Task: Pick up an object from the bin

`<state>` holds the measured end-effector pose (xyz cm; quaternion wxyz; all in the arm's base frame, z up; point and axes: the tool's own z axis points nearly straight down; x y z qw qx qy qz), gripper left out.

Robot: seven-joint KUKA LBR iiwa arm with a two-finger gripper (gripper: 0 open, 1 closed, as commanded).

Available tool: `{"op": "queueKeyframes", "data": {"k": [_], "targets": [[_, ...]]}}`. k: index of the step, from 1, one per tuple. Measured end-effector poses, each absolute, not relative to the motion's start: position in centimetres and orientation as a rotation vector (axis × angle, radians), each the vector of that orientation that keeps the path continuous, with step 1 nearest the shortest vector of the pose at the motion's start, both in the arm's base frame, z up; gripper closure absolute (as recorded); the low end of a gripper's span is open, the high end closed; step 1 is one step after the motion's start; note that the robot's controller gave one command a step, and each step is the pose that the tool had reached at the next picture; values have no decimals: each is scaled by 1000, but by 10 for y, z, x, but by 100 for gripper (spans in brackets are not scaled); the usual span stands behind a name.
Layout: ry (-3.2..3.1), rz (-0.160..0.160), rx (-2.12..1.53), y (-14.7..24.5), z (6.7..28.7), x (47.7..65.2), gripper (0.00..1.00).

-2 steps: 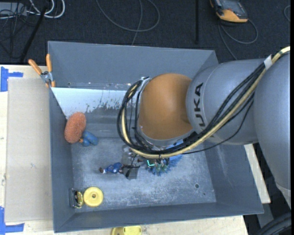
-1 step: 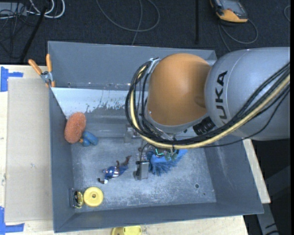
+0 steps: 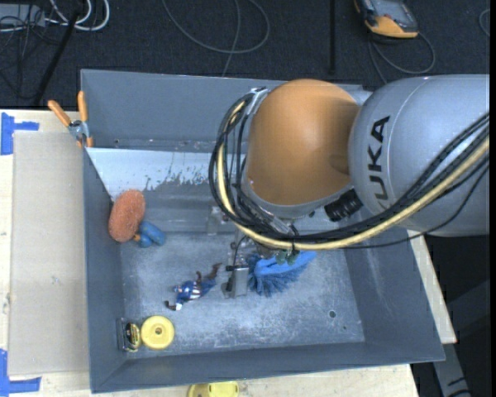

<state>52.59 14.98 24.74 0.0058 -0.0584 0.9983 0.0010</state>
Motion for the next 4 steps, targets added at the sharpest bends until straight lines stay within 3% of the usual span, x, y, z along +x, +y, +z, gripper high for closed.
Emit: {"op": "queueKeyframes", "data": {"k": [1, 2, 3, 4], "targets": [[3128, 2, -223, 148, 186, 531, 0], [3147, -1, -60, 133, 158, 545, 0], [3130, 0, 282, 124, 153, 548, 0], [3135, -1, 98, 121, 139, 548, 0]]}}
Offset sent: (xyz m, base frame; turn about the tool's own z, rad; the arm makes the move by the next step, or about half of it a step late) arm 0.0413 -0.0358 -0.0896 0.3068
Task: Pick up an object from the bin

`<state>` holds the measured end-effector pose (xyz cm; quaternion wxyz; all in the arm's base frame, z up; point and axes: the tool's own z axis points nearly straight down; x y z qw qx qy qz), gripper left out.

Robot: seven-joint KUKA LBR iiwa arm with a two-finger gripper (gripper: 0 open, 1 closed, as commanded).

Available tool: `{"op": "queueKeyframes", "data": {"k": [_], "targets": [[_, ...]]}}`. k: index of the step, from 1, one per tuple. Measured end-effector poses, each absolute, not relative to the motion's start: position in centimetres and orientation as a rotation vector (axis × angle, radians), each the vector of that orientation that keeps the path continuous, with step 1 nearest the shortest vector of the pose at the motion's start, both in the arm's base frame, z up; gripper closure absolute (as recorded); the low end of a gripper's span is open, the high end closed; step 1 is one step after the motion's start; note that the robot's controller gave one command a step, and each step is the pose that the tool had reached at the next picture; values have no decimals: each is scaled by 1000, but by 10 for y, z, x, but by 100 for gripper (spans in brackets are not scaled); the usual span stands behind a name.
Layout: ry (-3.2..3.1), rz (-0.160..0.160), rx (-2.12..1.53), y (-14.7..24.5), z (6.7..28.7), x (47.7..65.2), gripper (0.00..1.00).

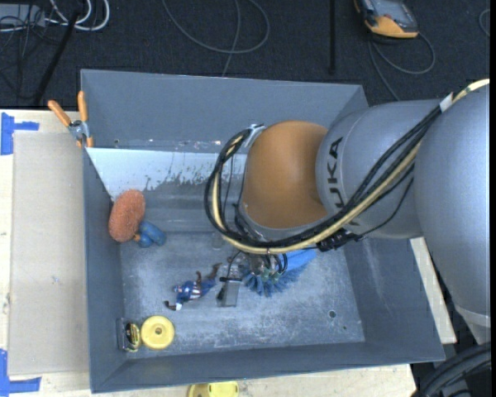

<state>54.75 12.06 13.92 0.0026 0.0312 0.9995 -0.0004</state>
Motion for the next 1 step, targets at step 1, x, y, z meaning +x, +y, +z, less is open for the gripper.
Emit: {"op": "queueKeyframes", "data": {"k": [1], "targets": [[3134, 1, -226, 135, 83, 568, 100]]}}
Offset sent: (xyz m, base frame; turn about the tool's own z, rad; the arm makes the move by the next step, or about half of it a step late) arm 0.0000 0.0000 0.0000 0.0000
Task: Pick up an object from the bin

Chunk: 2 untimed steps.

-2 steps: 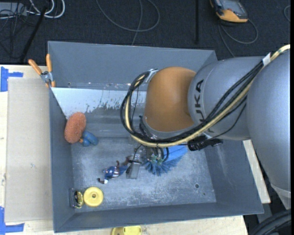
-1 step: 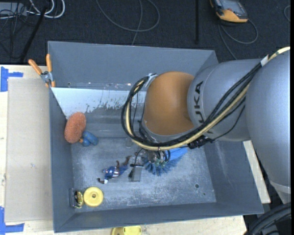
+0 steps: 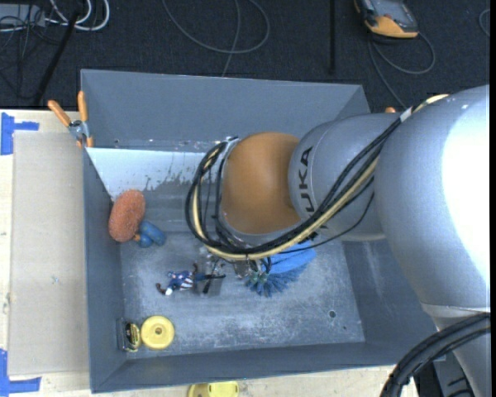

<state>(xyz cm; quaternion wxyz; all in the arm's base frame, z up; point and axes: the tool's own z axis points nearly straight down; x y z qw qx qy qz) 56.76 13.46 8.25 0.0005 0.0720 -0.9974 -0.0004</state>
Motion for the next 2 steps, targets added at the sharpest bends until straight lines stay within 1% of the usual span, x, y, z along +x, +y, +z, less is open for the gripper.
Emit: {"op": "queueKeyframes", "data": {"k": [1, 2], "targets": [[-3132, -2, 225, 134, 83, 568, 100], [-3129, 1, 241, 130, 110, 568, 100]]}}
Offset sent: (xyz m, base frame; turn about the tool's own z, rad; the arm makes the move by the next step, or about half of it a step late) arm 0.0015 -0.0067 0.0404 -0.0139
